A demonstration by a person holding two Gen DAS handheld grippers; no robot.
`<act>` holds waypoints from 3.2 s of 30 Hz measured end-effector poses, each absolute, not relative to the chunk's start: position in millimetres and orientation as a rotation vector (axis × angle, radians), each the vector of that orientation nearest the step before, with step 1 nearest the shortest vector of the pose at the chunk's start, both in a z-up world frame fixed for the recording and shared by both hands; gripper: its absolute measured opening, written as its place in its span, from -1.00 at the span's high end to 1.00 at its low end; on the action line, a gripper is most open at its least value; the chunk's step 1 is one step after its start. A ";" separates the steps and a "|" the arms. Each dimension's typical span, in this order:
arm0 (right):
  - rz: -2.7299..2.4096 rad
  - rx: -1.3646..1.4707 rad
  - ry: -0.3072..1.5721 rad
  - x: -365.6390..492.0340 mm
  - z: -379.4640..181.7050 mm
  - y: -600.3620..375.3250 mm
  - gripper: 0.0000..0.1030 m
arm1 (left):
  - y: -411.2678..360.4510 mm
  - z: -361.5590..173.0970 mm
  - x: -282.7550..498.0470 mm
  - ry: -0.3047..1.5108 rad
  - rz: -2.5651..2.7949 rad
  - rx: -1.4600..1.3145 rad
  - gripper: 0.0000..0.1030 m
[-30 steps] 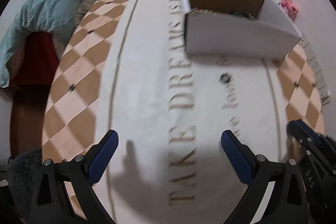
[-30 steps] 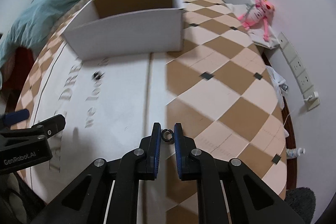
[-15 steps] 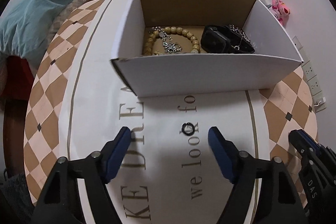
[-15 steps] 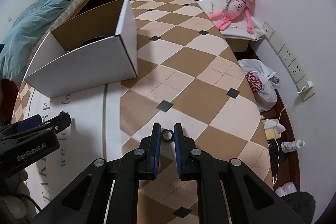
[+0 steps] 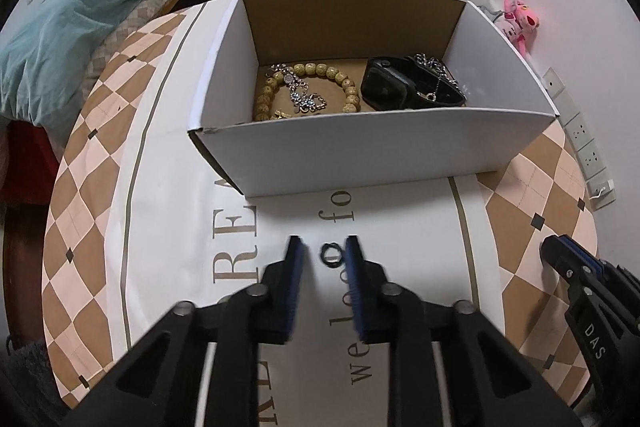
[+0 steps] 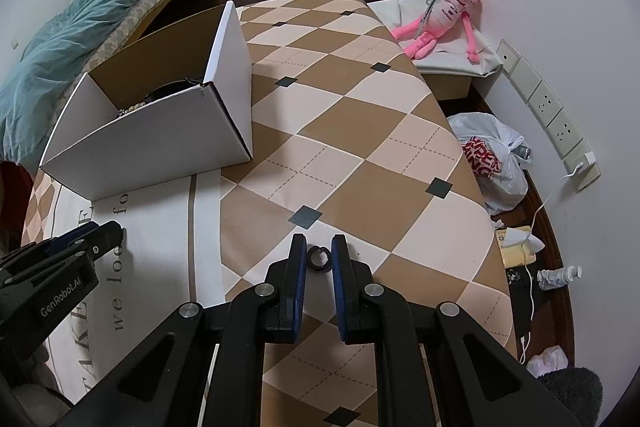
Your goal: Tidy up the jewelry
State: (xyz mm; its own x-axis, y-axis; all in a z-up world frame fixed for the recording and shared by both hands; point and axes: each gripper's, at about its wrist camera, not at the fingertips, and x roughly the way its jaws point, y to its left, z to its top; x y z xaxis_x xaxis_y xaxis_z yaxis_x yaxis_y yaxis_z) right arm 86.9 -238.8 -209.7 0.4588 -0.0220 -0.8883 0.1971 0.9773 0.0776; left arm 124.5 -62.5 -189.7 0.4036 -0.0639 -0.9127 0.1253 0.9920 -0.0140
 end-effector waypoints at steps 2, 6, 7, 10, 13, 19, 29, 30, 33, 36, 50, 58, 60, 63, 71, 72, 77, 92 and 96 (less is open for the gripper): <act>-0.135 0.177 1.084 86.2 -207.9 -238.4 0.74 | -63.9 -189.6 124.0 1.145 -0.127 0.061 0.81; -0.134 0.172 1.071 83.1 -202.0 -237.1 0.74 | -65.8 -188.3 122.8 1.129 -0.141 0.070 0.81; -0.133 0.171 1.066 82.0 -199.8 -237.1 0.74 | -66.1 -187.4 122.1 1.125 -0.143 0.072 0.81; -0.132 0.173 1.056 78.9 -194.4 -236.4 0.74 | -66.7 -181.4 119.6 1.107 -0.150 0.070 0.81; -0.123 0.175 1.042 76.2 -187.0 -235.2 0.74 | -67.7 -169.6 114.2 1.076 -0.162 0.073 0.81; -0.096 0.187 0.997 73.3 -165.5 -231.4 0.75 | -70.8 -137.4 100.5 0.997 -0.188 0.086 0.81; -0.038 0.177 0.879 85.2 -118.5 -217.6 0.74 | -65.5 -94.9 105.8 0.925 -0.210 0.034 0.81; -0.032 0.172 0.870 87.2 -114.7 -215.0 0.74 | -63.3 -91.8 107.6 0.920 -0.210 0.029 0.81; -0.012 0.158 0.855 93.4 -106.1 -207.9 0.74 | -56.6 -84.9 114.7 0.914 -0.201 0.018 0.81; 0.004 0.149 0.843 102.2 -100.5 -202.1 0.74 | -49.8 -79.4 122.0 0.908 -0.188 0.011 0.81; 0.200 0.451 1.004 189.3 -122.7 -216.1 0.75 | -14.1 -99.2 203.9 1.106 -0.278 -0.221 0.81; 0.241 0.479 1.138 242.7 -138.5 -215.5 0.74 | -11.7 -111.2 246.2 1.229 -0.294 -0.280 0.80; 0.230 0.469 1.157 252.0 -139.6 -216.0 0.73 | -10.5 -110.7 253.5 1.251 -0.274 -0.288 0.79; 0.215 0.461 1.173 259.6 -139.5 -219.5 0.59 | -9.4 -107.0 259.7 1.259 -0.232 -0.265 0.73; 0.169 0.399 1.144 250.4 -127.0 -227.9 0.47 | -2.3 -92.2 249.7 1.172 -0.124 -0.146 -0.30; 0.151 0.378 1.142 246.7 -125.5 -228.0 0.40 | -2.2 -92.5 246.5 1.170 -0.109 -0.127 -0.34; 0.061 0.240 1.131 224.7 -121.6 -223.9 -0.38 | -3.5 -96.3 225.1 1.145 -0.036 -0.033 -0.83; -0.119 -0.006 1.098 171.1 -108.6 -210.2 -0.97 | -8.8 -88.4 172.7 1.073 0.032 0.029 -0.90; -0.125 -0.006 1.069 154.7 -90.1 -208.2 -0.97 | -9.3 -67.6 157.7 1.036 0.029 0.015 -0.91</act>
State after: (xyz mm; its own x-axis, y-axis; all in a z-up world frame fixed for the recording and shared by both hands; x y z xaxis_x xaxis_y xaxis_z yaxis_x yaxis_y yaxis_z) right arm 154.7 -208.2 -90.1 0.4744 -0.1052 -0.8740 0.0992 0.9929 -0.0657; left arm 157.7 -9.3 -67.6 0.5095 0.0310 -0.8599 -0.0167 0.9995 0.0261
